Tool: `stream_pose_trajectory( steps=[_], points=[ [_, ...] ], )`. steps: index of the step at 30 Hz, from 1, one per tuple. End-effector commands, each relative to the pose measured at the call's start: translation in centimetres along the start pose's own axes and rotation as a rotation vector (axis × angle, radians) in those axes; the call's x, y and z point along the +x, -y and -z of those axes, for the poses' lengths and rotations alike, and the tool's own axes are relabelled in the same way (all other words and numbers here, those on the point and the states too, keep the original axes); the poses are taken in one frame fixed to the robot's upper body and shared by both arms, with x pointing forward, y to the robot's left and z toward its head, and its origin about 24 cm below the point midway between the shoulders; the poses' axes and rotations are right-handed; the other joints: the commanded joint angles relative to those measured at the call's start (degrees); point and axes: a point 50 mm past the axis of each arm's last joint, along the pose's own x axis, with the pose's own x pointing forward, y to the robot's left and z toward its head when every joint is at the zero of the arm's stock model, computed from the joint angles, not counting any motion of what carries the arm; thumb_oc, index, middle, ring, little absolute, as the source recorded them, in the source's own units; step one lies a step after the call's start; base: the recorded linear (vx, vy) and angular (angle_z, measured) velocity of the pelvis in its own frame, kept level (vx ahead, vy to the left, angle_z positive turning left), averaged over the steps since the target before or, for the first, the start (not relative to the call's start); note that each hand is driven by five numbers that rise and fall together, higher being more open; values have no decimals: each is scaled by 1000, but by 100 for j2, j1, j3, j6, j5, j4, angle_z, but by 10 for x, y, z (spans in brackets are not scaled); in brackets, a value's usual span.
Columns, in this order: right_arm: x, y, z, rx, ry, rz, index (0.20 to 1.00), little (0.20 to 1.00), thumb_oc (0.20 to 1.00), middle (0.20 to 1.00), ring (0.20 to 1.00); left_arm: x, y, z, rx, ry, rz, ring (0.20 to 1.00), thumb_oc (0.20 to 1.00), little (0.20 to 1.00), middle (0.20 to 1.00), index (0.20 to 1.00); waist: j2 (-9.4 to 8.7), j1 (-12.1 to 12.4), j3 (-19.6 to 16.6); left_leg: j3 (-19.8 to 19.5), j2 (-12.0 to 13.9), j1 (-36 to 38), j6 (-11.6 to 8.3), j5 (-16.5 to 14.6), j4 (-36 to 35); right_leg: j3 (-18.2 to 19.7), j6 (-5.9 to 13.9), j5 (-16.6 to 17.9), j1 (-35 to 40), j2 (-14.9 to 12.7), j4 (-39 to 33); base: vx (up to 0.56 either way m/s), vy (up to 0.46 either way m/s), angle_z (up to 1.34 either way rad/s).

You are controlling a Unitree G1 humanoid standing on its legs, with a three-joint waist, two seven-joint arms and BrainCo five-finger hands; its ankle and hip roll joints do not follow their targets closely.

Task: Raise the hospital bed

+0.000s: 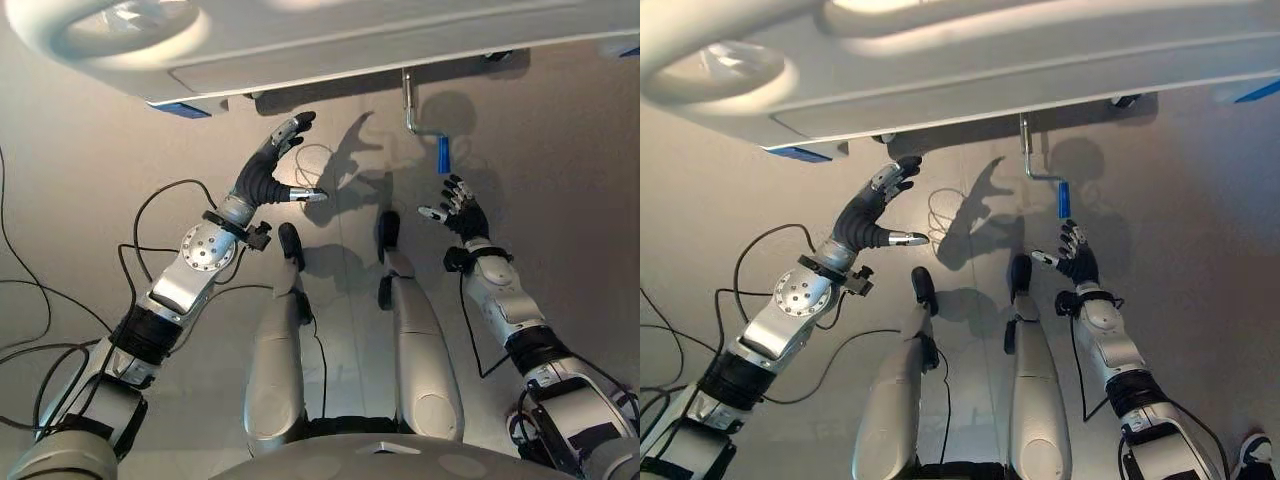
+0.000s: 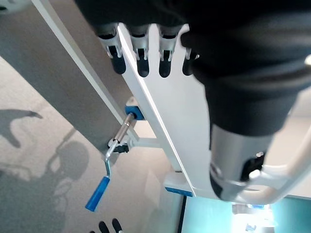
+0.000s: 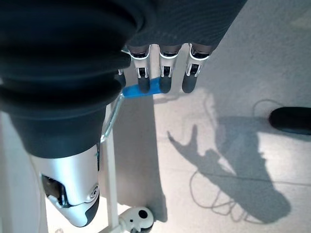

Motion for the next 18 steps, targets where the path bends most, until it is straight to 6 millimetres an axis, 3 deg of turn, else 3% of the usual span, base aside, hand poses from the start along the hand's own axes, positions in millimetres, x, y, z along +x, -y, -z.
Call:
stream_pose_trajectory(
  steps=[1,5,9,10,11,13,14,18],
  points=[
    [-1,4,-20,64,118,41,1000,1000,1000,1000,1000,5,0,-29,-10,149,18,1000,1000,1000,1000,1000,-246,-102,-107,-211,-5,-606,-43,-295,760,-24,542,226,-111,-147,-227,3,-8,15],
    [5,-1,-34,110,168,65,1000,1000,1000,1000,1000,12,-2,-45,28,210,24,1000,1000,1000,1000,1000,-240,-102,-107,-216,-26,-833,-36,-304,787,-24,537,252,-345,-155,-203,6,17,9],
    [26,-5,-55,136,206,103,1000,1000,1000,1000,1000,18,-5,-66,17,299,14,1000,1000,1000,1000,1000,-270,-30,-107,-223,-58,-1103,-23,-326,802,-37,533,303,-554,-170,-253,4,7,2],
    [26,-6,-55,136,207,102,1000,1000,1000,1000,1000,18,-5,-66,18,299,13,1000,1000,1000,1000,1000,-271,-34,-107,-223,-58,-1111,-23,-326,805,-36,533,305,-561,-170,-253,14,5,5],
    [31,-8,-68,140,238,74,1000,1000,1000,1000,1000,18,-5,-72,15,323,15,1000,1000,1000,1000,1000,-322,-37,-107,-202,-73,-1163,-31,-319,760,-51,533,319,-596,-173,-310,6,-4,3],
    [31,-8,-68,140,239,74,1000,1000,1000,1000,1000,18,-5,-73,15,323,14,1000,1000,1000,1000,1000,-322,-40,-107,-202,-74,-1165,-30,-317,759,-51,533,321,-599,-173,-311,10,-2,2],
    [41,-8,-94,118,306,60,1000,1000,1000,1000,1000,19,-6,-78,18,340,19,1000,1000,1000,1000,1000,-355,-21,-107,-202,-99,-1231,-41,-308,715,-60,526,340,-647,-182,-376,30,0,5],
    [48,-7,-117,94,369,62,1000,1000,1000,1000,1000,20,-8,-84,22,368,17,1000,1000,1000,1000,1000,-401,-17,-107,-209,-110,-1300,-46,-298,681,-68,529,358,-700,-185,-435,14,3,2]
  ],
)
